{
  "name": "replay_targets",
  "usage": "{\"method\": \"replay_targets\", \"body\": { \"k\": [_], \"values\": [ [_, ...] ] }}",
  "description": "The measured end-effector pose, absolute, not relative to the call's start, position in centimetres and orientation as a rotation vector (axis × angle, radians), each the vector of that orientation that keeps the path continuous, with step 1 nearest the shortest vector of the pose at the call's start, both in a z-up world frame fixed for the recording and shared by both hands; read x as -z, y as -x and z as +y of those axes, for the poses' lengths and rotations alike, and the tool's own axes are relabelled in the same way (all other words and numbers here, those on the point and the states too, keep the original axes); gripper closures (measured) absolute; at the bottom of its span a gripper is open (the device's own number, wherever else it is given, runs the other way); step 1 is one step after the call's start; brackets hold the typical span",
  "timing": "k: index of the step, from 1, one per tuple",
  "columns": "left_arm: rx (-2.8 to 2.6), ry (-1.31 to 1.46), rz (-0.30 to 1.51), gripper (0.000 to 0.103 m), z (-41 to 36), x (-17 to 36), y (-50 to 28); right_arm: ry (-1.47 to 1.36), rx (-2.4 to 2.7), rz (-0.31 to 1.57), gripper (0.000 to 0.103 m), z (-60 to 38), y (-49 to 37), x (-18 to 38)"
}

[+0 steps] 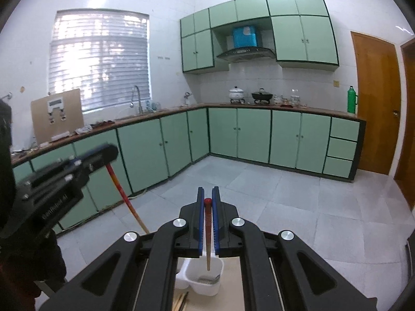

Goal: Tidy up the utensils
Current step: 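Carry both chopsticks into the white holder and open both tools, then move both open tools back down to the remaining chopsticks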

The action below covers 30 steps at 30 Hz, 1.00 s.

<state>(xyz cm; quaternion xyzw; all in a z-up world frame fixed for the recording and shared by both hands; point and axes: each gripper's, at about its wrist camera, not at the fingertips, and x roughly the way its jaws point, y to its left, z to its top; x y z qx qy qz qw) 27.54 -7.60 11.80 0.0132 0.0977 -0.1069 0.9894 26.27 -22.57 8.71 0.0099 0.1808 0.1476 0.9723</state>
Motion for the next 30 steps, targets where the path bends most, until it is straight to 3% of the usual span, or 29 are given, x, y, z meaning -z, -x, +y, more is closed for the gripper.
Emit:
{"method": "replay_targets", "body": {
  "k": [9,11,13,21,27,30],
  "values": [
    [0.208,-0.012,0.353,0.096,-7.3,-6.1,-31.5,-0.048,-0.314,0.479,0.096,-22.4,-28.7,-3.8],
    [0.201,-0.019,0.369,0.089,-6.8,-5.3,-31.3,-0.039,-0.309,0.485,0.091,-22.5,-28.3,-3.4],
    [0.198,-0.017,0.375,0.075,-6.2,-5.0,-30.7,-0.045,-0.296,0.484,0.078,-23.0,-27.7,-3.1],
    [0.183,-0.009,0.381,0.047,-3.5,-3.4,-25.1,-0.067,-0.225,0.460,0.043,-25.2,-22.8,-2.3],
    [0.170,0.007,0.434,0.037,-1.8,0.3,-19.5,-0.074,-0.202,0.474,0.027,-25.4,-17.2,1.0],
    [0.160,0.019,0.499,0.036,-1.2,3.6,-16.7,-0.081,-0.188,0.512,0.026,-25.1,-14.6,3.8]
  ]
}}
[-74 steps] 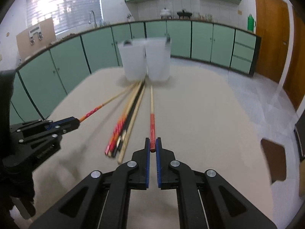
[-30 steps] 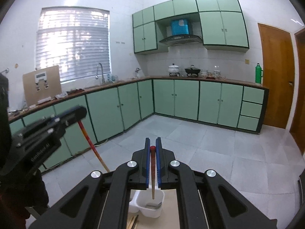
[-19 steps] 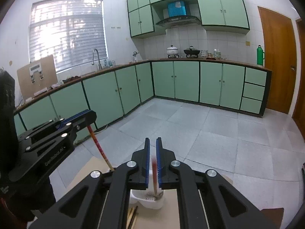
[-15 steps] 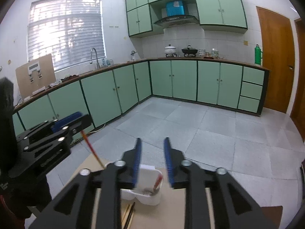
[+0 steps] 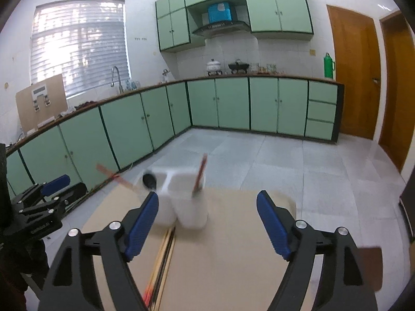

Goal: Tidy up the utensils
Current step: 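Move both open tools back down to the remaining chopsticks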

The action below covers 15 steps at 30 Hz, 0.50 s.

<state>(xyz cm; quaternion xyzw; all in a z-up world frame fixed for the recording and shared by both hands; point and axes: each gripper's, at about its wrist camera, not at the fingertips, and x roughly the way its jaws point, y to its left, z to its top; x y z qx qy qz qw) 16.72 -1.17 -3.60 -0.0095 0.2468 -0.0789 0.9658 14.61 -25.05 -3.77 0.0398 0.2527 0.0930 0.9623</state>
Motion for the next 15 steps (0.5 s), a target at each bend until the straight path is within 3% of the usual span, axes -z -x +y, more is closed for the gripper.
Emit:
{"method": "replay_targets", "body": {
  "k": [15],
  "values": [
    [0.089,0.020,0.798,0.034,1.3,16.3,-10.1,-0.060,-0.210,0.741,0.026,-21.1,-7.4,16.0]
  ]
}}
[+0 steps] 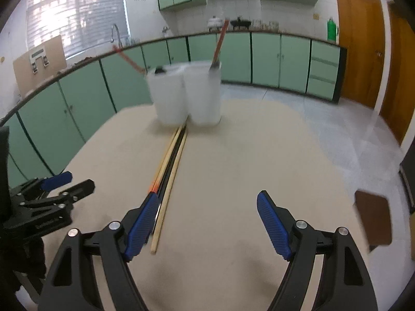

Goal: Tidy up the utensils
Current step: 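Move both open tools back down to the remaining chopsticks, then grasp a plain wooden chopstick with the right tool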

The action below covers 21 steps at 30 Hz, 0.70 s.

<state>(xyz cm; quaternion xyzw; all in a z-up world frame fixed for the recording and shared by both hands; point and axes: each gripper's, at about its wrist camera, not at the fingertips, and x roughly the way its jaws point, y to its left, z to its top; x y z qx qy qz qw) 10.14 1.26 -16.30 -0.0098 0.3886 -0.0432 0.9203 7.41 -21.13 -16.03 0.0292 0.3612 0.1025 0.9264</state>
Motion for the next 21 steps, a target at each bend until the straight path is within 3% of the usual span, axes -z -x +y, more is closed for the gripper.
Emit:
{"method": "replay_targets", "body": {
  "k": [6,14,20,21],
  "values": [
    [0.080,0.014,0.866,0.033,1.5,18.7,-9.3,-0.019,-0.227,0.800,0.027,-19.2,-6.3,18.5],
    [0.067,0.016,0.899,0.031,1.8,19.3,-9.2,0.015,-0.262,0.841,0.041,-17.2,-5.5,19.7],
    [0.062,-0.007,0.905,0.029,1.2,19.2,-9.4,0.072,-0.251,0.865,0.059,-16.0,-5.7,20.0],
    [0.062,-0.009,0.906,0.028,1.1,19.2,-9.4,0.076,-0.256,0.866,0.066,-15.9,-5.6,20.0]
  ]
}}
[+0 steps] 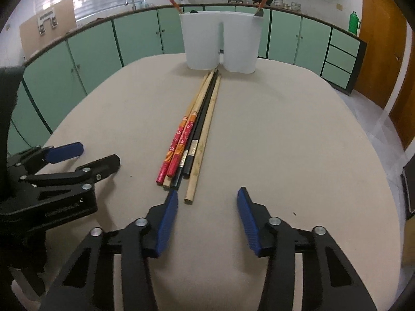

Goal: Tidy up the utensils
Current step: 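Grasp a plain wooden chopstick with the right tool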

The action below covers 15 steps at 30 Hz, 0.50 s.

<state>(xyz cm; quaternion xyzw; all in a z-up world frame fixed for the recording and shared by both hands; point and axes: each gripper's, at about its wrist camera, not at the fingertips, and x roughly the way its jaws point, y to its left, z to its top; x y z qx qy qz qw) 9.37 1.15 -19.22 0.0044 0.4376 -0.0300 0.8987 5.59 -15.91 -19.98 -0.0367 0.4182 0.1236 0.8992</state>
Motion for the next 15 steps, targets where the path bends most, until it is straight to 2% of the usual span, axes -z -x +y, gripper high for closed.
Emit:
{"method": "replay_targets", "body": {
  "k": [7,15],
  "values": [
    [0.070,-0.023,0.906,0.027,0.5,19.1,-9.4,0.074,-0.287,0.871,0.095,-15.7,-5.7,19.8],
    [0.131,-0.036,0.893,0.027,-1.3,18.8,-9.1,0.023,-0.253,0.870,0.096,-17.7,-5.9,19.7]
  ]
}}
